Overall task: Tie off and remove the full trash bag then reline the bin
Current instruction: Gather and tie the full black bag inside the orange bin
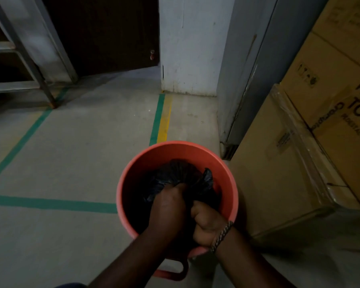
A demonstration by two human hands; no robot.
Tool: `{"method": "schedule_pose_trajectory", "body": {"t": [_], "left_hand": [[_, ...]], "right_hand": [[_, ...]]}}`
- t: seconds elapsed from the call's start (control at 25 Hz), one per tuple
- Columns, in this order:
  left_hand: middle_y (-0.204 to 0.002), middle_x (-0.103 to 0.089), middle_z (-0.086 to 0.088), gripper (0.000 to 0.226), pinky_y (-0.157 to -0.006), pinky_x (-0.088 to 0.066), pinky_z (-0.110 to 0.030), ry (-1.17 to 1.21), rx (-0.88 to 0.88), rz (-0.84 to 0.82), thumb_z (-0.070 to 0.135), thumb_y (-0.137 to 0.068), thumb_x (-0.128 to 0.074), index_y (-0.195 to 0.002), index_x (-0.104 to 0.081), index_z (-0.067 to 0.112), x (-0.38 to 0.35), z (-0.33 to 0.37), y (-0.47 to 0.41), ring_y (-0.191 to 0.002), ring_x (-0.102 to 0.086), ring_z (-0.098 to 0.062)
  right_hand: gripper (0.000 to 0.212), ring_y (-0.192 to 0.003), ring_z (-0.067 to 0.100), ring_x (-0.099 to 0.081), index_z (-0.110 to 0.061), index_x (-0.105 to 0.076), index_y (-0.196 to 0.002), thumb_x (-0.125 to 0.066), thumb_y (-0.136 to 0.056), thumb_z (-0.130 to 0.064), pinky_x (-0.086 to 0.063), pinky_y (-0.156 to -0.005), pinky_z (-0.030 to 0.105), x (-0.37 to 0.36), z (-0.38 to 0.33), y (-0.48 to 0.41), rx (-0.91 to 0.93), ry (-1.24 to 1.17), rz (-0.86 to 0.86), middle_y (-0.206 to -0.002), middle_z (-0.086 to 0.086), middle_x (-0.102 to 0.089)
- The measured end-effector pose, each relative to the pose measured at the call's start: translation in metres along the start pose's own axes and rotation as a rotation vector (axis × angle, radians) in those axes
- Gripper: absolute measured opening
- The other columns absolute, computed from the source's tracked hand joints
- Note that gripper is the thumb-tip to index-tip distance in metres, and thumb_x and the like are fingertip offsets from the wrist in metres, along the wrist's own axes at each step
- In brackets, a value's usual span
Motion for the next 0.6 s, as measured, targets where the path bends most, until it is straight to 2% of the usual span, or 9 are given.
{"method": "schedule_pose_trajectory", "body": {"t": [0.08,0.2,0.32,0.36,0.44,0.48,0.56,0.6], "left_hand": [[-0.088,-0.066,-0.001,0.026,-0.069,-0.051,-0.031,-0.011,-0.014,0.023,0.019,-0.075,-0.062,-0.1,-0.069,0.024,0.001,-0.001,0.001,-0.08,-0.069,-0.022],[-0.089,-0.063,-0.002,0.026,-0.072,-0.051,-0.032,0.005,-0.02,0.026,0.021,-0.074,-0.059,-0.097,-0.07,0.023,-0.001,-0.003,0.002,-0.081,-0.066,-0.023],[-0.092,-0.063,-0.002,0.025,-0.075,-0.053,-0.036,0.035,-0.033,0.031,0.027,-0.074,-0.059,-0.095,-0.07,0.023,-0.004,-0.005,0.001,-0.084,-0.065,-0.023],[-0.091,-0.062,-0.001,0.024,-0.074,-0.052,-0.036,0.031,-0.048,0.028,0.029,-0.072,-0.063,-0.094,-0.071,0.023,-0.006,-0.005,0.001,-0.083,-0.064,-0.022],[-0.09,-0.061,-0.001,0.027,-0.074,-0.052,-0.036,0.011,-0.098,0.017,0.032,-0.069,-0.073,-0.093,-0.072,0.022,-0.011,-0.008,0.002,-0.083,-0.062,-0.023],[-0.091,-0.061,-0.002,0.028,-0.076,-0.053,-0.038,-0.007,-0.125,0.009,0.033,-0.071,-0.073,-0.096,-0.073,0.022,-0.013,-0.009,0.002,-0.087,-0.062,-0.025],[-0.096,-0.061,-0.007,0.032,-0.082,-0.053,-0.043,-0.032,-0.207,0.003,0.032,-0.082,-0.059,-0.104,-0.073,0.015,-0.015,-0.006,0.002,-0.097,-0.061,-0.03],[-0.099,-0.062,-0.01,0.036,-0.084,-0.053,-0.044,-0.038,-0.265,0.008,0.031,-0.083,-0.053,-0.106,-0.073,0.011,-0.016,-0.003,0.003,-0.101,-0.06,-0.031]], "right_hand": [[0.04,-0.118,0.036,-0.062,-0.003,-0.068,-0.121,-0.037,-0.096,-0.006,-0.049,-0.097,0.047,-0.002,0.003,0.002,-0.035,-0.017,-0.014,-0.123,0.02,-0.069],[0.035,-0.1,0.034,-0.064,-0.007,-0.064,-0.111,-0.032,-0.097,-0.005,-0.053,-0.09,0.046,-0.005,-0.001,0.01,-0.077,0.161,-0.04,-0.108,0.018,-0.069],[0.039,-0.095,0.031,-0.068,-0.004,-0.065,-0.114,-0.032,-0.094,0.004,-0.059,-0.075,0.041,-0.012,-0.013,0.018,-0.075,0.203,-0.052,-0.102,0.016,-0.072],[0.041,-0.092,0.029,-0.069,-0.007,-0.066,-0.111,-0.033,-0.092,0.007,-0.06,-0.071,0.043,-0.012,-0.019,0.022,-0.054,0.284,-0.001,-0.097,0.015,-0.073],[0.031,-0.077,0.025,-0.068,-0.016,-0.065,-0.092,-0.04,-0.091,0.004,-0.062,-0.072,0.05,0.004,-0.047,0.025,0.055,0.649,0.241,-0.083,0.009,-0.069],[0.024,-0.072,0.023,-0.068,-0.018,-0.064,-0.083,-0.047,-0.089,-0.002,-0.063,-0.074,0.05,0.013,-0.068,0.029,0.17,0.857,0.399,-0.079,0.005,-0.068],[0.015,-0.073,0.018,-0.07,-0.024,-0.068,-0.075,-0.058,-0.08,-0.013,-0.061,-0.076,0.039,0.021,-0.11,0.044,0.525,1.135,0.715,-0.074,-0.005,-0.072],[0.015,-0.075,0.014,-0.069,-0.027,-0.07,-0.075,-0.06,-0.078,-0.015,-0.058,-0.076,0.032,0.016,-0.123,0.052,0.725,1.197,0.78,-0.076,-0.008,-0.073]]}}
Point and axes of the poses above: each hand's wrist, its own y-axis away from the middle knuckle, its own x-axis out of the back of the hand, z = x × y, the point moved 7 cm from there along -y, towards the middle knuckle
